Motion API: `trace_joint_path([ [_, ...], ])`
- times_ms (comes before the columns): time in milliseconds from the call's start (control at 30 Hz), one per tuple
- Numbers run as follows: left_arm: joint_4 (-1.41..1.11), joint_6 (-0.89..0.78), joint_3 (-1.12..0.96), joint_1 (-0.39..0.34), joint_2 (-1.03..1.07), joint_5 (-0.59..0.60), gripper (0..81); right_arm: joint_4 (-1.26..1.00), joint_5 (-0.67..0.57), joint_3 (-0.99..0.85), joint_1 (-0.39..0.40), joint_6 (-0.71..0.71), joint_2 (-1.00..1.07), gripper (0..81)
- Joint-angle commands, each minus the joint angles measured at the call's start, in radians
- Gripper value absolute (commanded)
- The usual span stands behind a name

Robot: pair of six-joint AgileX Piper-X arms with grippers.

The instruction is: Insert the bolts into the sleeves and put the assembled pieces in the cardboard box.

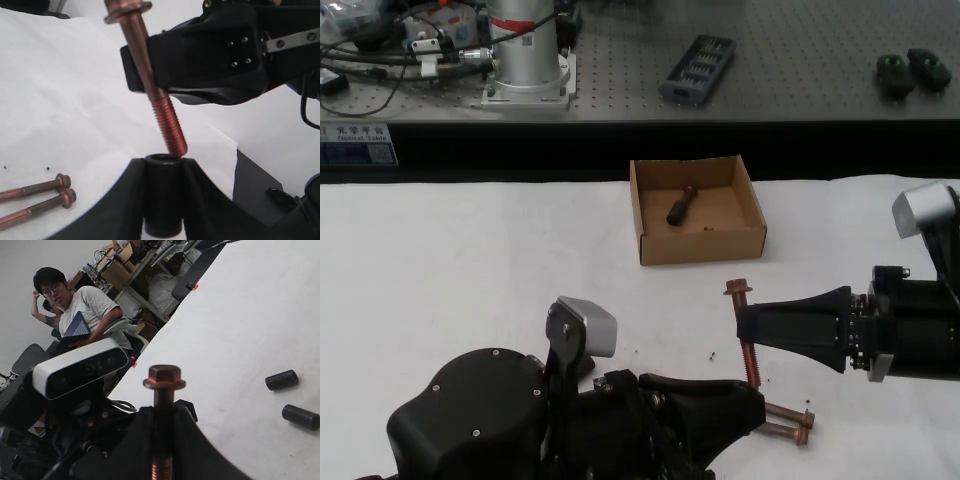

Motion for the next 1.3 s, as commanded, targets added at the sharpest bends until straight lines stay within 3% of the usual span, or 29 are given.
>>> trace_joint_path([
  [0,-0.025,-0.017,-0.01,0.006,0.002,-0.007,0.6,-0.008,-0.03,-0.004,0.001,-0.015,0.003,4.3],
  [400,-0.052,0.029,-0.01,0.006,0.002,0.062,0.6,-0.008,-0.03,-0.004,0.001,-0.015,0.003,4.3],
  [633,-0.052,0.09,-0.01,0.006,0.002,0.037,0.6,-0.008,-0.03,-0.004,0.001,-0.015,0.003,4.3],
  [800,-0.052,0.004,-0.014,0.006,0.002,-0.076,0.6,-0.009,-0.036,0.005,0.001,-0.015,0.003,4.3],
  [1267,0.004,-0.197,-0.051,0.006,0.002,-0.157,0.6,-0.075,-0.036,0.052,0.001,-0.015,0.003,4.3],
])
